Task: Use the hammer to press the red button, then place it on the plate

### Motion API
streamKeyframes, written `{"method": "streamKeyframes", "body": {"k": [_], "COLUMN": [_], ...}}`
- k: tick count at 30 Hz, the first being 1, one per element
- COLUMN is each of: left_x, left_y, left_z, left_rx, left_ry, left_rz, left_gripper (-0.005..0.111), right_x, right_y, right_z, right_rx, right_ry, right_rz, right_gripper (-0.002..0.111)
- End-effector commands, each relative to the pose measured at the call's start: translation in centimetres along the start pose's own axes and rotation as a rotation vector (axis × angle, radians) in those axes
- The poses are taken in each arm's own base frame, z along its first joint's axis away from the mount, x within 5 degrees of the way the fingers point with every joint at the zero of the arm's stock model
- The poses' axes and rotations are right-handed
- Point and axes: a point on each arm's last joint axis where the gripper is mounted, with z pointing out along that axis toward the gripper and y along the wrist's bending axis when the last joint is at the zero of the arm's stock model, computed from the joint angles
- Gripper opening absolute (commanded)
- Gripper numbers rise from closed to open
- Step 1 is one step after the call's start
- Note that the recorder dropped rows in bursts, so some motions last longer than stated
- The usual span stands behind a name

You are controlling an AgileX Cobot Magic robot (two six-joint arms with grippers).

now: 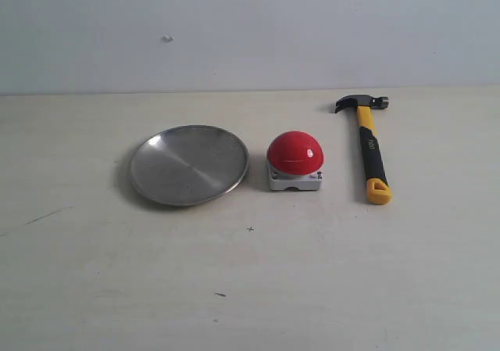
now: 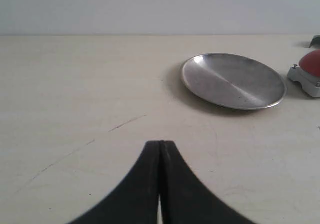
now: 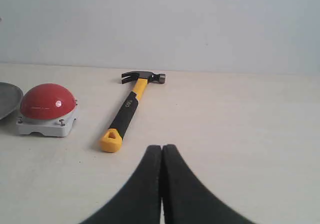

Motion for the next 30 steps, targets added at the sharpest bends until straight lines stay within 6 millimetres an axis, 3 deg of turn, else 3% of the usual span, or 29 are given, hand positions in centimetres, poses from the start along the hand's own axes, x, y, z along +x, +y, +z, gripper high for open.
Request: {"method": "streamKeyframes", "body": {"k": [1,15,20,26,29,30], "left_x": [-0.1,-0.1,-0.1,-0.1,-0.1,-0.1], "left_y": [0.0,0.0,0.0,0.0,0.0,0.0], "left_z": [0.0,0.0,0.0,0.0,0.0,0.0], "left_rx": [-0.002,-0.002,-0.002,-0.002,-0.002,-0.002], "left_ry": [-0.013,-0.013,-0.013,-0.013,-0.013,-0.013], "left_rz": [0.001,0.001,0.001,0.001,0.001,0.001], "left_gripper": [0.000,0.000,0.000,0.000,0.000,0.000], "right_x": [0.1,-0.1,-1.7,-3.6,-4.3,-5.2], "right_y": [-0.1,-0.1,-0.1,-0.6,-0.9,-1.2], "right_z": [0.0,0.0,-0.2,-0.8,-1.2,-1.9], "right_rx": [0.017,0.013,-0.002,-0.039,-0.039,-0.029], "right_ry": [-0.003,-0.021,-0.206,-0.428,-0.525,-0.656], "right_rz": [-0.035,-0.023,0.111,0.489,0.526,0.524], "right_gripper": [0.000,0.000,0.000,0.000,0.000,0.000]}}
